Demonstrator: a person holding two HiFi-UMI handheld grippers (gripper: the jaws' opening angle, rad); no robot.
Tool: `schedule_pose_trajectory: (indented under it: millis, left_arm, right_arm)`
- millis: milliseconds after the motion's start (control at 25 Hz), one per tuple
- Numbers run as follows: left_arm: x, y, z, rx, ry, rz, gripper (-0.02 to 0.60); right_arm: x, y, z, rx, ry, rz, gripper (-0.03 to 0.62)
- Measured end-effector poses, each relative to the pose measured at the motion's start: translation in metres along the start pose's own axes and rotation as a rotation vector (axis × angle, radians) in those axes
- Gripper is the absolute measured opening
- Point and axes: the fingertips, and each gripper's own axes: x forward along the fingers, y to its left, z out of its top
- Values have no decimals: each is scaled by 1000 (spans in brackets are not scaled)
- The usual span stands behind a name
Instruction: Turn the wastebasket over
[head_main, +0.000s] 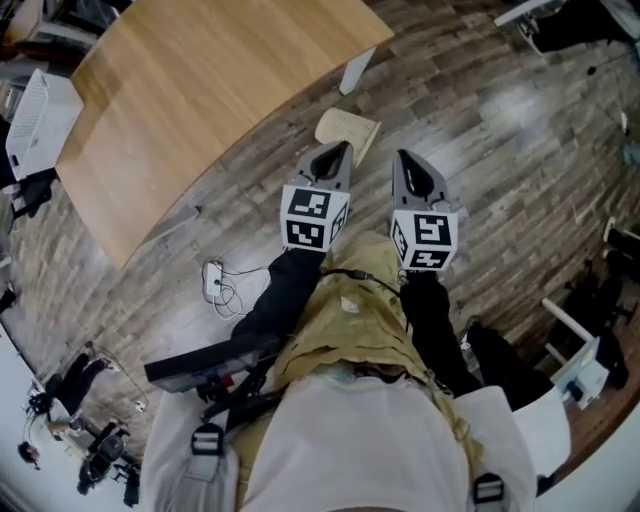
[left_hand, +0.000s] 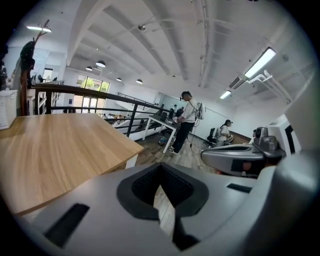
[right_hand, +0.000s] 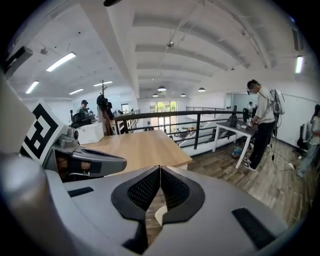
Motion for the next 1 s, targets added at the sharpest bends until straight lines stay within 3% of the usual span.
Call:
schedule_pose_trajectory:
  millis: [200,400,560,1000]
  left_arm:
    - [39,19,-69,-26,145,34,2]
    - [81,33,-142,-43,286,70,2]
    - [119,36,-191,-70,354,74,2]
    - [198,69,-346,-46,546,82,2]
  right_arm:
    - [42,-11,-89,121,156,42,21]
    - [75,-19,-178,166,313,107,21]
    - [101,-31,-235,217,394,151,21]
    - [181,-53,-396,245,581,240,21]
